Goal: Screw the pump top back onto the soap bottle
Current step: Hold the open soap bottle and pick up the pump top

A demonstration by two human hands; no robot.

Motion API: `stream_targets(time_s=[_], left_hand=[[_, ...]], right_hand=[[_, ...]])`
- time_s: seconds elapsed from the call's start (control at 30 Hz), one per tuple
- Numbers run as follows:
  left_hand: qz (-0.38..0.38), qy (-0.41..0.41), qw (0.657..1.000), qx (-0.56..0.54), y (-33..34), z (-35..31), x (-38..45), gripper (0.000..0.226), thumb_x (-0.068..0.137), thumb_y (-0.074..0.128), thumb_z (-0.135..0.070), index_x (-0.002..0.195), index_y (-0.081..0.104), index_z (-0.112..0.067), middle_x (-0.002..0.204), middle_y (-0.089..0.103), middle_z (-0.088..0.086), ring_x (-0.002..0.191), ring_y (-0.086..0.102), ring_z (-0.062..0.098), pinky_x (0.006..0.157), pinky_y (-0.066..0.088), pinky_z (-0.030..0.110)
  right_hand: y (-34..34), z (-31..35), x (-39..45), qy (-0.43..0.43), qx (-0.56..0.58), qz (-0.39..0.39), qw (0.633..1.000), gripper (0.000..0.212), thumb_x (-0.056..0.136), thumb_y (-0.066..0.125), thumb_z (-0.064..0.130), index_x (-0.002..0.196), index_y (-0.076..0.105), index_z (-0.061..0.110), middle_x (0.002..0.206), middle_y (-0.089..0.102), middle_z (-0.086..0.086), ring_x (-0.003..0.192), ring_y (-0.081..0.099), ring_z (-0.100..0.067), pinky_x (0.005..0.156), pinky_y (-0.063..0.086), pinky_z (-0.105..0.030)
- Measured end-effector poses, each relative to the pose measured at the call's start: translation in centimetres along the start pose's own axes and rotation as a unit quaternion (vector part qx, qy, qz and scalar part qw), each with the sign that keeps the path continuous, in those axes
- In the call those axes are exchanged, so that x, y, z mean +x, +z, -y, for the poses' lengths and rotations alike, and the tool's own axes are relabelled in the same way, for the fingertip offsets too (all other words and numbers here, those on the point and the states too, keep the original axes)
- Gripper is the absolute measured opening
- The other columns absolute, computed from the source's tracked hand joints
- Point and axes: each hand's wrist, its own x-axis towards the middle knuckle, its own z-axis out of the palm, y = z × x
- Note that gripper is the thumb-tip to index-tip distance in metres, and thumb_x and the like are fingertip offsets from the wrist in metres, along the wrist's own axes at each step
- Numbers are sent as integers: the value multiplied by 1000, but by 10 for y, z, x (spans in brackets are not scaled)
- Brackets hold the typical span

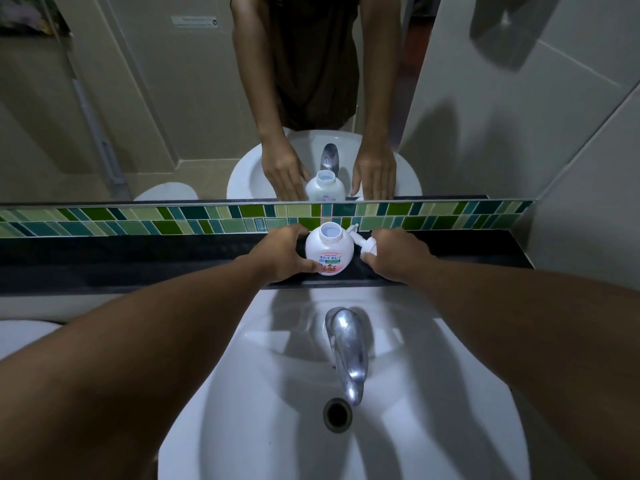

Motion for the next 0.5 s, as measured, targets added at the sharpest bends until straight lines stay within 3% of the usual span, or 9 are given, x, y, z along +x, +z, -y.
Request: stream_targets(time_s=[0.13,0.4,0.5], left_hand=[[-11,1,998,-57,4,1,5,63,65,97,-32,117,65,-15,120,74,6,109,69,24,100,56,46],[12,8,993,-115,9,12,14,57,69,95,-21,119,69,-13,115,78,6,105,74,23,101,56,48],[24,10,993,-112,6,12,16,57,69,95,-22,120,71,-13,114,79,4,104,75,22,101,56,47]], right_hand=[[4,4,0,-3,-11,-33,999,36,89,69,40,110,57,14,110,68,-12,99,66,-34,70,43,-35],[5,-4,-1,-2,50,-62,997,27,88,67,30,101,49,14,108,65,-11,94,61,-34,70,42,-36],[2,-14,-4,12,108,-89,990,40,80,72,32,111,57,13,115,59,-9,98,59,-33,77,47,-37]])
